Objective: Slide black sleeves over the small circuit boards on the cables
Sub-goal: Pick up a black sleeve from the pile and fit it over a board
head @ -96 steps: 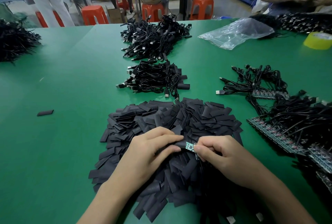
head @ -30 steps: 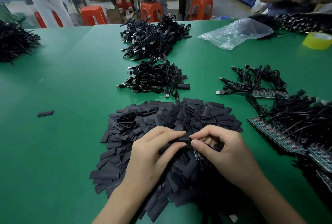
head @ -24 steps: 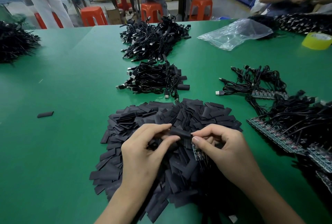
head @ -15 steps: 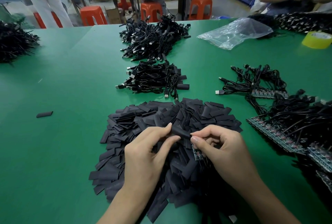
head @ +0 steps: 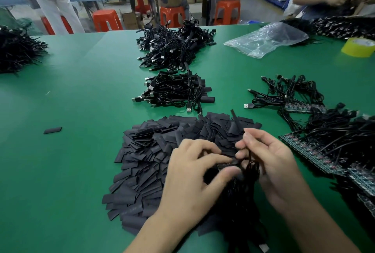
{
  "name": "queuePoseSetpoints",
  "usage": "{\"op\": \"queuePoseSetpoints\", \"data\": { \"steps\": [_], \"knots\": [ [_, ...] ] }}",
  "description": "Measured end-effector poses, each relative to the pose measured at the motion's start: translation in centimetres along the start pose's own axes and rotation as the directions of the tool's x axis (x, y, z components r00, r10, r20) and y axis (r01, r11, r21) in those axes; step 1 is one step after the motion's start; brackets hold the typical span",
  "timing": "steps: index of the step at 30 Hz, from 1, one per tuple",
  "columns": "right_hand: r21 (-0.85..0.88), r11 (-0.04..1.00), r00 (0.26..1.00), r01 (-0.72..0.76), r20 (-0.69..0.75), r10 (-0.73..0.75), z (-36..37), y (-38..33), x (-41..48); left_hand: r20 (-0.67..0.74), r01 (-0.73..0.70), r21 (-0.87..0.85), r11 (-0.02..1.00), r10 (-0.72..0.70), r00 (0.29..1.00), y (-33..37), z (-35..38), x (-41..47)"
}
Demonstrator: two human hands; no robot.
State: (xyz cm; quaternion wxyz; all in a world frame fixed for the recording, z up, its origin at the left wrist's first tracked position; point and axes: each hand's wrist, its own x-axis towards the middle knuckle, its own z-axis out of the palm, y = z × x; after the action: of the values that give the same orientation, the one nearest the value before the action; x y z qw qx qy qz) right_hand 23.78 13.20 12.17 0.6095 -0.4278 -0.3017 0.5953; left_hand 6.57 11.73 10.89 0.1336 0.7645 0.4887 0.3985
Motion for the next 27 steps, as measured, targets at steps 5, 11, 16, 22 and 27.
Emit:
{"op": "queuePoseSetpoints", "data": {
  "steps": [5, 11, 16, 22, 27],
  "knots": [
    [0.366, 0.929, 0.993, -0.058, -0.072, 0.091, 0.3, -0.3, 0.1, 0.201, 0.0, 0.019, 1.0, -0.003, 0.98, 2.9, 1.7, 0.0],
    [0.391, 0.919, 0.997, 0.047, -0.077, -0.019, -0.4, -0.3, 0.7, 0.266, 0.288, -0.381, 0.878, -0.195, 0.944, 3.3, 0.9, 1.8],
    [0.234, 0.965, 0.987, 0.12, -0.134, -0.09, -1.1, -0.3, 1.4, 0.134, 0.284, -0.271, 0.92, -0.256, 0.957, -0.3, -1.9, 7.1],
    [0.099, 0.985, 0.984, 0.141, -0.123, -0.128, -1.2, 0.8, 1.6, -0.019, 0.305, 0.244, 0.92, -0.31, 0.95, -8.6, -3.2, 15.1],
    [-0.007, 0.987, 0.98, 0.163, -0.118, -0.163, -1.5, 1.5, 1.8, -0.107, 0.234, 0.531, 0.814, -0.209, 0.972, -11.5, -1.9, 16.5]
  ]
}}
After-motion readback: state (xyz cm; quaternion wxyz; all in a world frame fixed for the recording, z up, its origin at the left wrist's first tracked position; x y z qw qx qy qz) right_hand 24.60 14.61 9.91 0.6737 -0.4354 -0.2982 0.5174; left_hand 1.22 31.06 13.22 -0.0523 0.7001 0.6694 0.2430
